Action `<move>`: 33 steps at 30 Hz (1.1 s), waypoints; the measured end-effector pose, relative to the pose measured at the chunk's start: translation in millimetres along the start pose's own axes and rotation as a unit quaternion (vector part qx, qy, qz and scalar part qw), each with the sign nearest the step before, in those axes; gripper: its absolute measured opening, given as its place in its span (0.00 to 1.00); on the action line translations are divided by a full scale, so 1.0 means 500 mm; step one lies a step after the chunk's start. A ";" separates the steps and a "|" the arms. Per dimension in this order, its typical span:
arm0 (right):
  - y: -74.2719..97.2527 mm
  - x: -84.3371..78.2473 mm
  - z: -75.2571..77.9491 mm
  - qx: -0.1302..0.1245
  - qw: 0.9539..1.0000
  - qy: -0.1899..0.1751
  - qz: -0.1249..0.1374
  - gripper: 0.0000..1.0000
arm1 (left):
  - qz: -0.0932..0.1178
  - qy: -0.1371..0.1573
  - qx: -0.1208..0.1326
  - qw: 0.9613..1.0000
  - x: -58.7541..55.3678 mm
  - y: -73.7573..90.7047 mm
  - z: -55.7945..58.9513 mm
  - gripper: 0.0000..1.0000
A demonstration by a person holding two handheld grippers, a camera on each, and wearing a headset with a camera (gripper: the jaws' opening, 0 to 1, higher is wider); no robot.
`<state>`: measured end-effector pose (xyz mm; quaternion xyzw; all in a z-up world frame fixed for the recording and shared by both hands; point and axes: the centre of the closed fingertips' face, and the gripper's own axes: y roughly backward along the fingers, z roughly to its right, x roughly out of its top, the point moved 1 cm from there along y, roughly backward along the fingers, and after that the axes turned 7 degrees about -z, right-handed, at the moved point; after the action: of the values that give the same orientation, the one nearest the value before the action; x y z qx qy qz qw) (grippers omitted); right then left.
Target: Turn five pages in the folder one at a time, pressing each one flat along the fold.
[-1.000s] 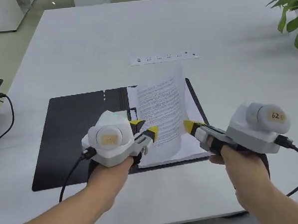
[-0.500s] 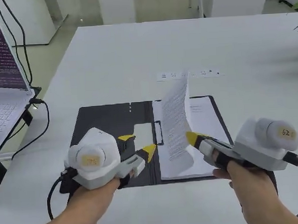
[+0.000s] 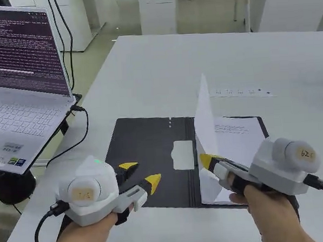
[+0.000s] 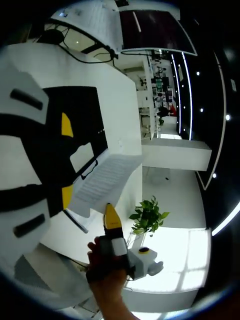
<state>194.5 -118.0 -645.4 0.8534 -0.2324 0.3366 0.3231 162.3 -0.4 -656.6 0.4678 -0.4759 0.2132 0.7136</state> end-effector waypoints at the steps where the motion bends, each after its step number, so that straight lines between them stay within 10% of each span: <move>1: -0.009 -0.005 -0.006 0.002 1.000 0.002 -0.004 0.00 | 0.000 0.000 0.003 1.000 -0.003 0.006 -0.005 0.31; 16: -0.116 -0.071 -0.064 0.010 0.996 0.043 -0.072 0.00 | -0.011 0.019 0.023 1.000 -0.043 0.046 -0.053 0.30; 33: -0.224 -0.192 -0.039 -0.007 0.981 0.078 -0.177 0.00 | -0.051 0.028 0.020 0.998 -0.117 0.049 -0.077 0.29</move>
<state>191.1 -10.4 -748.5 0.8497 -0.0542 0.3380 0.4010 135.9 53.0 -700.9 0.4993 -0.4268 0.1987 0.7274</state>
